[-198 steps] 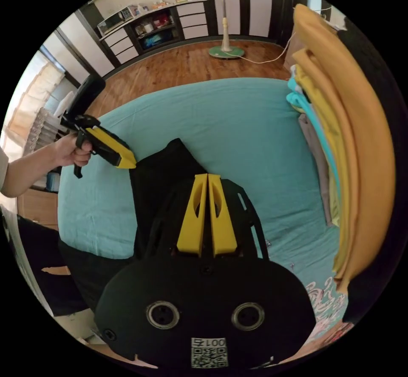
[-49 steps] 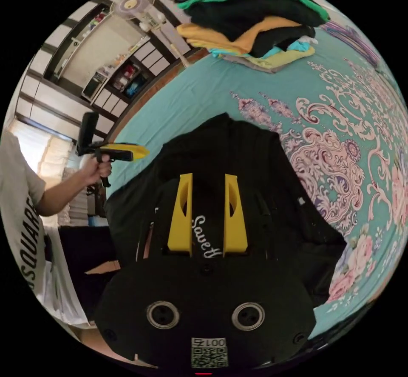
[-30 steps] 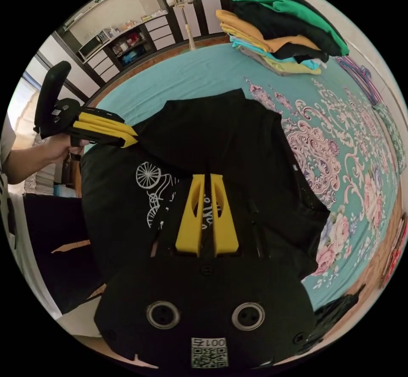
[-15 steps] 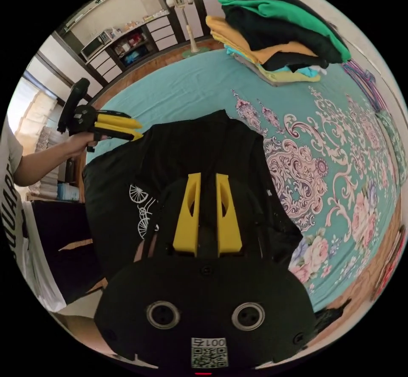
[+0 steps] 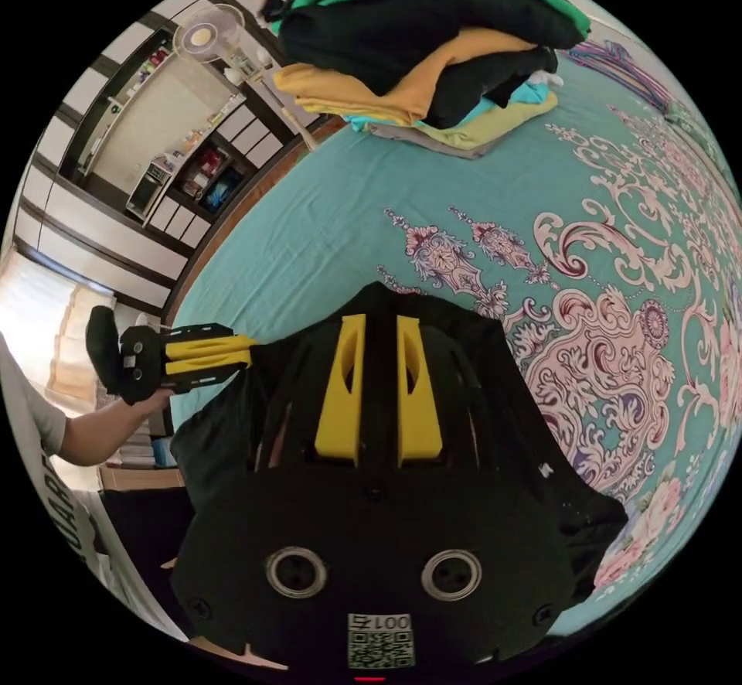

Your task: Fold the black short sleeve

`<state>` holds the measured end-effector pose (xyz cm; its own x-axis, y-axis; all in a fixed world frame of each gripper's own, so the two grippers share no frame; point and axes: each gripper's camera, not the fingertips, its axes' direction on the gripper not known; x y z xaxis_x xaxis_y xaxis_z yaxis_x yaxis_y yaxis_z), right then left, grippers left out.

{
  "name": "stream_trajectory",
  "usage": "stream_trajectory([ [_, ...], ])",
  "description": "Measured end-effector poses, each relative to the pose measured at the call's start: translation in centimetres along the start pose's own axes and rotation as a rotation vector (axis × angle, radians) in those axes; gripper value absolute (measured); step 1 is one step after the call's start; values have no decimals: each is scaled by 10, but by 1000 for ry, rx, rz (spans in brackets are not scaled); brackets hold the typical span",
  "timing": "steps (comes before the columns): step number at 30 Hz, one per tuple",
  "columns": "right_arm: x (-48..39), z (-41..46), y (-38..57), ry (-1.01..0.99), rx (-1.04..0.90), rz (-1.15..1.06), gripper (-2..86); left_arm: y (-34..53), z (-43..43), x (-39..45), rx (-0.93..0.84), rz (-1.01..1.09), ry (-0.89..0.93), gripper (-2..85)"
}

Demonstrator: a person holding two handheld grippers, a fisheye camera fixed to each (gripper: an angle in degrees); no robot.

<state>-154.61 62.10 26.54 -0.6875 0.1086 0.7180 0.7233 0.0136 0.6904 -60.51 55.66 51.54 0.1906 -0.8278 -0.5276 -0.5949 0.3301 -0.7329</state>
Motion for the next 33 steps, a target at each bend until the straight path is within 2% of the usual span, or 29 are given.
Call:
stream_trajectory([
  [4, 1, 11, 3, -33, 36, 0, 21, 13, 5, -15, 23, -94, 62, -9],
  [9, 17, 24, 5, -152, 54, 47, 11, 41, 16, -48, 83, -311, 245, -9],
  [13, 28, 47, 9, -127, 17, 82, 8, 65, 31, -69, 127, -472, 390, -9],
  [17, 16, 50, 23, -104, 7, 9, 8, 79, 41, -78, 153, -547, 462, -9],
  [24, -32, 37, 86, -24, -10, -113, 13, 92, 45, -78, 137, -551, 455, -10],
  [27, -65, 34, 135, 136, -1, -165, 9, 104, 37, -81, 136, -587, 401, -8],
  [29, -92, 34, 183, 279, 19, -202, 7, 105, 27, -71, 135, -508, 380, 2],
  [33, -116, 60, 247, 308, -59, -215, 6, 86, 24, -26, 89, -258, 445, 18],
])
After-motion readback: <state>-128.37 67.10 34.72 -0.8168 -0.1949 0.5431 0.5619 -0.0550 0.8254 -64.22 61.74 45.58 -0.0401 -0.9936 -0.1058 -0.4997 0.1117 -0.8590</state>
